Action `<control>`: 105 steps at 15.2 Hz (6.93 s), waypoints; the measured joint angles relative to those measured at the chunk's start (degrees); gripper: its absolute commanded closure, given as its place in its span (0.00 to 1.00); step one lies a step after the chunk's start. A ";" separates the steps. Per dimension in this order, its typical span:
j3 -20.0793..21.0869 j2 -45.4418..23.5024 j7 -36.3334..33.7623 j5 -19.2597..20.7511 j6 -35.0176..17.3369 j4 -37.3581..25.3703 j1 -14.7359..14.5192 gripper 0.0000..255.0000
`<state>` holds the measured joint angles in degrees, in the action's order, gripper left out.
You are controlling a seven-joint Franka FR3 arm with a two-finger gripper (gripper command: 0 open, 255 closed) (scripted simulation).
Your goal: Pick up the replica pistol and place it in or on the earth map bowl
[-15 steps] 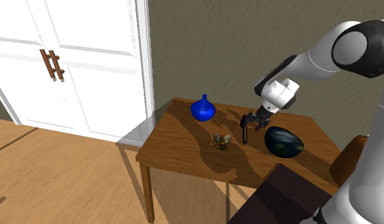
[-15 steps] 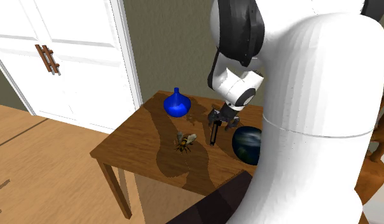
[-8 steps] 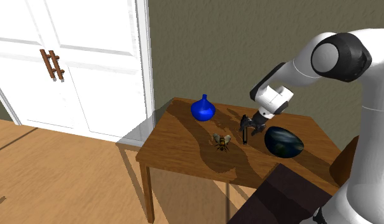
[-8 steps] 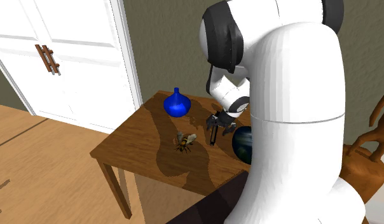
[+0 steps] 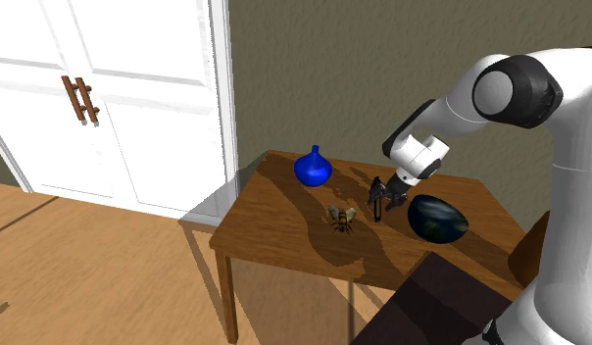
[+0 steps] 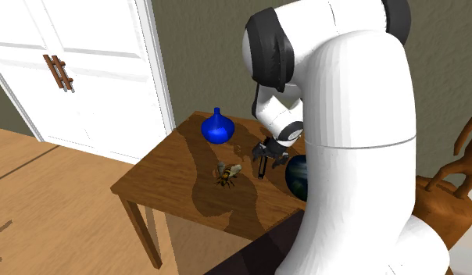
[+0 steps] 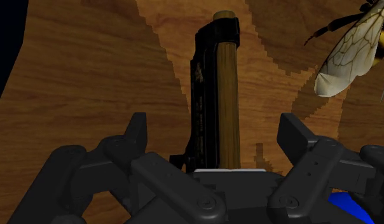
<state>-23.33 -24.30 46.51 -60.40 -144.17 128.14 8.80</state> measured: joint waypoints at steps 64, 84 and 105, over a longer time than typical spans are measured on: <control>-9.66 48.12 -31.63 47.74 17.94 15.42 3.15 1.00; -14.30 50.71 -24.90 50.06 9.97 26.98 6.08 1.00; -13.28 54.33 -26.40 53.11 16.24 24.43 9.36 0.00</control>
<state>-36.61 30.04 20.11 -7.29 -127.92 152.57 18.16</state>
